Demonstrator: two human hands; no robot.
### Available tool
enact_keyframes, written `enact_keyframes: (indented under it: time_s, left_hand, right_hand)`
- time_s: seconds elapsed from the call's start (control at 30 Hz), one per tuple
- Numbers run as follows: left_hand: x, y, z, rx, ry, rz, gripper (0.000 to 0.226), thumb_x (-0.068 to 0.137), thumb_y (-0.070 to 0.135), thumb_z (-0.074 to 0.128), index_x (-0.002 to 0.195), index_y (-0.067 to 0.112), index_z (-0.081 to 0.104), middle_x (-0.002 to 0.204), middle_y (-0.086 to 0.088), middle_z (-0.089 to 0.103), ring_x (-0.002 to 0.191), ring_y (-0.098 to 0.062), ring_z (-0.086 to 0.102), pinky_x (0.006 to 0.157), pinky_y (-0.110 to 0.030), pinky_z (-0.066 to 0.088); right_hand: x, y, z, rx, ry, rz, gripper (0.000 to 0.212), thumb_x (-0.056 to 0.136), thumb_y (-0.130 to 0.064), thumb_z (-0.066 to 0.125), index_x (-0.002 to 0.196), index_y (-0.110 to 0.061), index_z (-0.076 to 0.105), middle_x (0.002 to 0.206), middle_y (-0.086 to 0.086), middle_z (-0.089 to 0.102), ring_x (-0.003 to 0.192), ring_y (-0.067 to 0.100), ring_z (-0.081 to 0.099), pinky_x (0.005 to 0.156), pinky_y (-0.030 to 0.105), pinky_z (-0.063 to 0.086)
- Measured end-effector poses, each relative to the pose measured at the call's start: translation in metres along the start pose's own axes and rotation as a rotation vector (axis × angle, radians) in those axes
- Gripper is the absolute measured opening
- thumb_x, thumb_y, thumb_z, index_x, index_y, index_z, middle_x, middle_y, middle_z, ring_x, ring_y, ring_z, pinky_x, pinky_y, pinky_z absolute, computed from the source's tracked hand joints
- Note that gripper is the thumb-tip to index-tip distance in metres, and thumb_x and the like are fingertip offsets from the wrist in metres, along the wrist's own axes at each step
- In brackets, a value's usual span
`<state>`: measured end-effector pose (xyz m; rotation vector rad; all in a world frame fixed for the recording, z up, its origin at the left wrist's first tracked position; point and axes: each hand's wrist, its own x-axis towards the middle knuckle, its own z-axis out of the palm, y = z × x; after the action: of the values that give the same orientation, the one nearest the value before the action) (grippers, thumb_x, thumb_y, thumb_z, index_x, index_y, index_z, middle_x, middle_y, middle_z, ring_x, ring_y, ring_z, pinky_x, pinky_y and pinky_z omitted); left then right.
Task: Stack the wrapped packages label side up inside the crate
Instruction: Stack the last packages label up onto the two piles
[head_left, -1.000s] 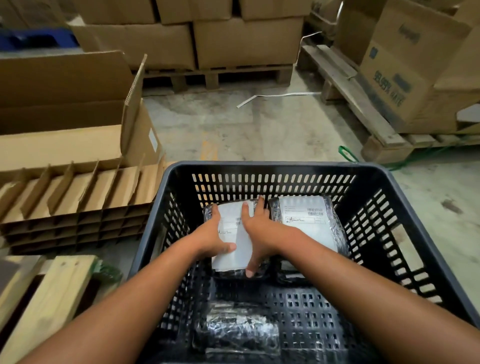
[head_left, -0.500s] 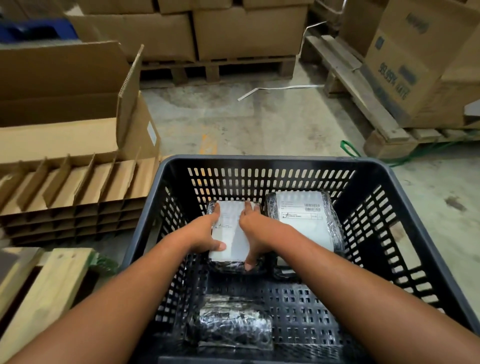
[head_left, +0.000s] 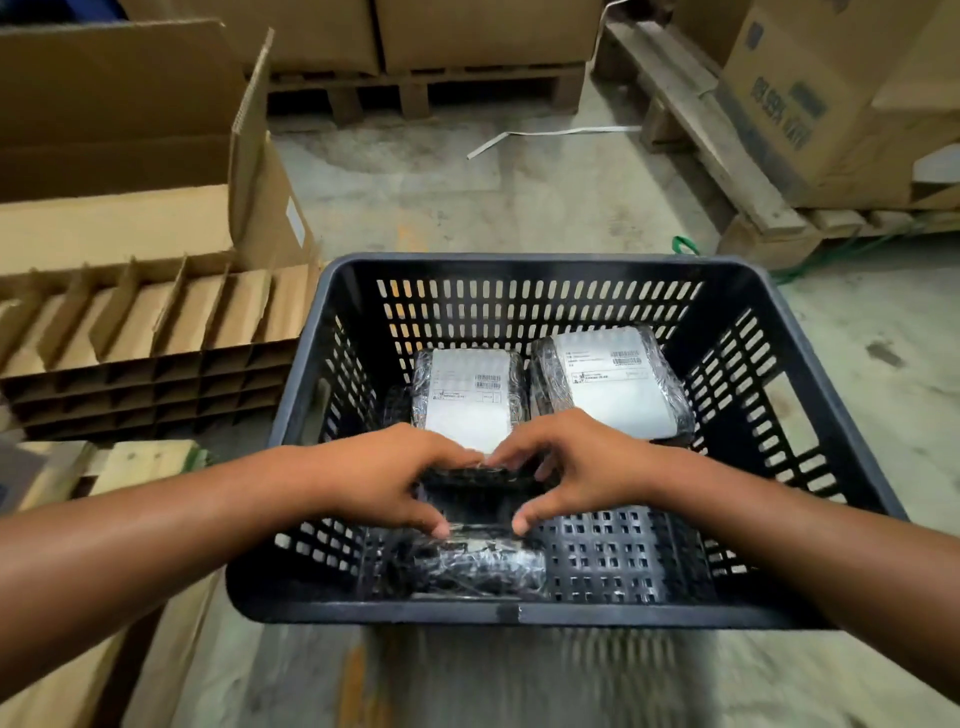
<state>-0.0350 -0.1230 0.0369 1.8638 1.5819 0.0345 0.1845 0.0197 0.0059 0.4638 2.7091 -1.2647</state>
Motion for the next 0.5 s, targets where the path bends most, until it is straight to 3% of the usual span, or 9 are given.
enact_keyframes:
  time_s: [0.17, 0.3, 0.4, 0.43, 0.5]
  left_hand:
    - [-0.012, -0.001, 0.029, 0.086, -0.224, -0.079, 0.085, 0.079, 0.038, 0.084, 0.152, 0.024, 0.044, 0.153, 0.003, 0.050, 0.139, -0.013, 0.046, 0.113, -0.027, 0.036]
    - [-0.018, -0.007, 0.039, 0.081, -0.224, -0.121, 0.073, 0.086, 0.028, 0.078, 0.152, 0.025, 0.045, 0.137, 0.002, 0.065, 0.125, -0.014, 0.059, 0.100, -0.027, 0.046]
    - [-0.017, -0.010, 0.040, 0.083, -0.098, -0.148, 0.068, 0.091, 0.010, 0.066, 0.154, 0.024, 0.042, 0.122, 0.000, 0.074, 0.106, -0.009, 0.068, 0.090, -0.024, 0.050]
    - [-0.017, -0.010, 0.039, 0.069, -0.068, -0.153, 0.071, 0.091, 0.007, 0.062, 0.156, 0.023, 0.038, 0.128, -0.001, 0.071, 0.108, -0.009, 0.067, 0.094, -0.026, 0.050]
    - [-0.014, -0.013, 0.038, 0.088, -0.061, -0.133, 0.084, 0.088, 0.017, 0.073, 0.159, 0.018, 0.028, 0.150, -0.006, 0.053, 0.131, -0.017, 0.055, 0.108, -0.032, 0.043]
  right_hand:
    - [-0.008, -0.002, 0.028, -0.051, -0.205, 0.039, 0.069, 0.069, -0.042, 0.097, 0.132, -0.028, 0.072, 0.125, -0.006, 0.075, 0.113, 0.005, 0.069, 0.090, 0.022, 0.057]
    - [-0.004, 0.007, 0.029, 0.087, -0.211, 0.073, 0.063, 0.070, -0.028, 0.098, 0.128, -0.021, 0.075, 0.122, -0.005, 0.077, 0.110, 0.002, 0.071, 0.084, 0.006, 0.052]
    - [-0.004, 0.015, 0.027, 0.270, -0.131, 0.083, 0.055, 0.078, -0.021, 0.093, 0.130, -0.023, 0.073, 0.120, 0.004, 0.078, 0.104, 0.002, 0.071, 0.090, 0.020, 0.056]
    - [-0.004, 0.015, 0.025, 0.272, -0.108, 0.074, 0.051, 0.083, -0.024, 0.088, 0.131, -0.031, 0.072, 0.116, 0.010, 0.079, 0.097, 0.004, 0.070, 0.085, 0.025, 0.055]
    - [-0.005, 0.014, 0.023, 0.206, -0.063, 0.052, 0.048, 0.086, -0.035, 0.081, 0.129, -0.051, 0.068, 0.116, 0.011, 0.078, 0.095, 0.011, 0.070, 0.083, 0.033, 0.057]
